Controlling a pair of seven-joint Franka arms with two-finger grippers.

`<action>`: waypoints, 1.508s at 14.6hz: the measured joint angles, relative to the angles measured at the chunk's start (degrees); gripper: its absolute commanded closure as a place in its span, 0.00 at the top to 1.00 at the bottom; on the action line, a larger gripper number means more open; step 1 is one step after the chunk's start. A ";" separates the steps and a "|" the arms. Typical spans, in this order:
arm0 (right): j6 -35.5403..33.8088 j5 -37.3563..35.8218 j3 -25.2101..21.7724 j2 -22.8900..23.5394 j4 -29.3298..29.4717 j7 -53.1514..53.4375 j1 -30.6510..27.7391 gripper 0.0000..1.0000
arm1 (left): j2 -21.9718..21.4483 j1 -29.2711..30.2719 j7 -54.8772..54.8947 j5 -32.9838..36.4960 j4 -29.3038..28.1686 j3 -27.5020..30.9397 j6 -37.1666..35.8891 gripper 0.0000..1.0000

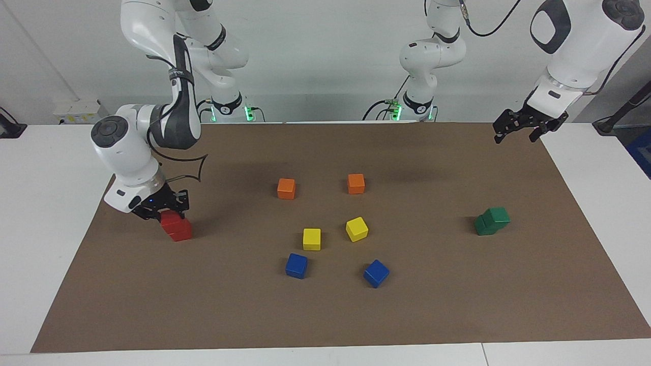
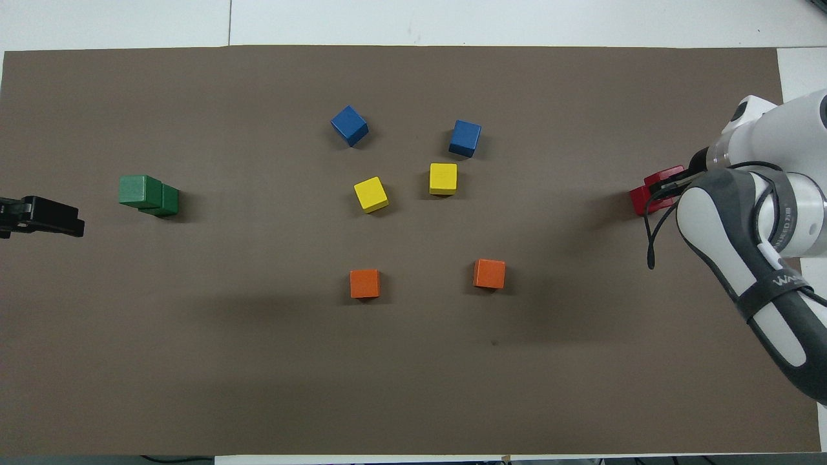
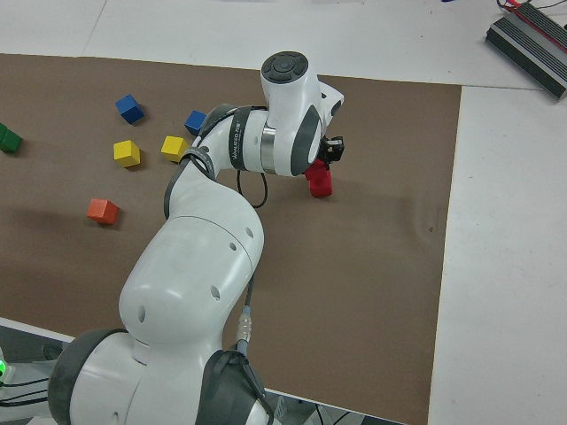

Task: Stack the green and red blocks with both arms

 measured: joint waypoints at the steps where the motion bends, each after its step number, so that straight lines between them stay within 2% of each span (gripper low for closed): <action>1: 0.07 0.00 0.00 0.20 -0.08 0.00 0.00 0.00 | 0.18 -0.73 0.00 -0.06 0.58 -0.09 -0.44 1.00; 4: 0.27 0.00 0.00 0.39 -0.08 0.00 0.00 0.00 | 0.83 -2.17 -0.48 -0.08 2.71 -0.28 -3.86 1.00; 8: 0.54 0.27 -0.01 0.39 -0.09 1.07 -0.06 0.00 | 1.18 -2.91 -1.06 -0.08 2.66 1.09 -4.19 1.00; 13: 0.54 0.62 -0.02 0.39 -0.12 1.95 -1.02 0.00 | 1.34 -14.59 -1.13 -0.10 2.65 12.99 -4.06 1.00; 22: 0.55 0.62 0.14 0.39 -1.74 1.70 -1.14 0.00 | 1.35 -15.37 -1.13 -0.10 2.15 13.91 -4.06 1.00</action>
